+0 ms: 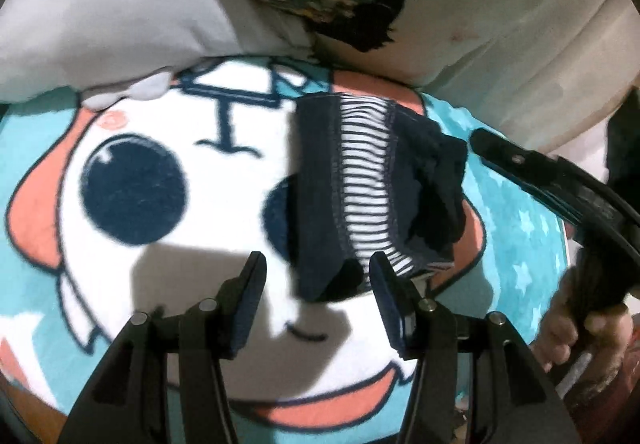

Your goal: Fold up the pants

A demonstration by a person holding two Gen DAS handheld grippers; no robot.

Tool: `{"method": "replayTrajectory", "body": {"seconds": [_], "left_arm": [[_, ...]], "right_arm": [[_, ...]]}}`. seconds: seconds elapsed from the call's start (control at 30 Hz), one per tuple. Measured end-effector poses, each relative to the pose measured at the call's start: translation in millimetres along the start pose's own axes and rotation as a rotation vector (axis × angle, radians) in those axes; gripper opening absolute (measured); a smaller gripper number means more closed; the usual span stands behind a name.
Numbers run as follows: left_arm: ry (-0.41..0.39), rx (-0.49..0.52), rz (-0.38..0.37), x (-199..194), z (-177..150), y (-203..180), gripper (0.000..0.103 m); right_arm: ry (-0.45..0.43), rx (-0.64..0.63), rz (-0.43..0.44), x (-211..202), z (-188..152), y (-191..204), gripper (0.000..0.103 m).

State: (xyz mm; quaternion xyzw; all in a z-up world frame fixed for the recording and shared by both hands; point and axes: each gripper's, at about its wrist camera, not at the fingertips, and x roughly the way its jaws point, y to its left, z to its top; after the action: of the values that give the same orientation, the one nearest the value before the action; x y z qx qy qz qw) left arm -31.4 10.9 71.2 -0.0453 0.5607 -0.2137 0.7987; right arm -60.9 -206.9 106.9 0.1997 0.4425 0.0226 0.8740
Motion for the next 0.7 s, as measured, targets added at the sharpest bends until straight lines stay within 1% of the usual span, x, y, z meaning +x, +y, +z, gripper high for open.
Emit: {"method": "replayTrajectory", "body": {"seconds": [0.03, 0.1, 0.13, 0.23, 0.3, 0.37, 0.47, 0.53, 0.57, 0.6, 0.63, 0.67, 0.7], "left_arm": [[-0.003, -0.004, 0.007, -2, -2, 3, 0.052], [-0.015, -0.006, 0.037, -8, -7, 10, 0.052], [-0.022, -0.005, 0.049, -12, -10, 13, 0.052], [-0.068, 0.005, 0.081, -30, -15, 22, 0.053], [-0.116, 0.019, 0.11, -44, -17, 25, 0.055], [-0.164, 0.036, 0.136, -58, -16, 27, 0.056], [-0.259, 0.073, 0.164, -83, -16, 24, 0.061], [-0.338, 0.099, 0.183, -103, -18, 20, 0.069], [-0.375, 0.109, 0.191, -112, -18, 18, 0.071], [-0.427, 0.124, 0.207, -124, -19, 14, 0.077], [-0.479, 0.139, 0.224, -136, -21, 11, 0.083], [-0.522, 0.148, 0.238, -145, -22, 8, 0.086], [-0.575, 0.159, 0.253, -156, -24, 6, 0.092]], "right_arm": [[0.021, 0.013, 0.001, 10, -1, -2, 0.041], [0.09, 0.051, -0.029, 38, -8, -13, 0.041], [0.108, 0.062, -0.04, 45, -11, -17, 0.041], [0.078, 0.078, -0.048, 35, -10, -14, 0.041], [0.031, 0.061, -0.053, 14, -8, -4, 0.045], [-0.036, 0.017, -0.099, -11, -6, 11, 0.055], [-0.126, -0.004, -0.144, -45, -9, 28, 0.058], [-0.201, -0.015, -0.193, -70, -17, 42, 0.063], [-0.24, -0.021, -0.213, -83, -22, 49, 0.067], [-0.285, -0.029, -0.243, -95, -29, 56, 0.068], [-0.317, -0.034, -0.267, -103, -34, 62, 0.074], [-0.359, -0.037, -0.292, -112, -42, 69, 0.081], [-0.374, -0.033, -0.303, -117, -46, 72, 0.084]]}}
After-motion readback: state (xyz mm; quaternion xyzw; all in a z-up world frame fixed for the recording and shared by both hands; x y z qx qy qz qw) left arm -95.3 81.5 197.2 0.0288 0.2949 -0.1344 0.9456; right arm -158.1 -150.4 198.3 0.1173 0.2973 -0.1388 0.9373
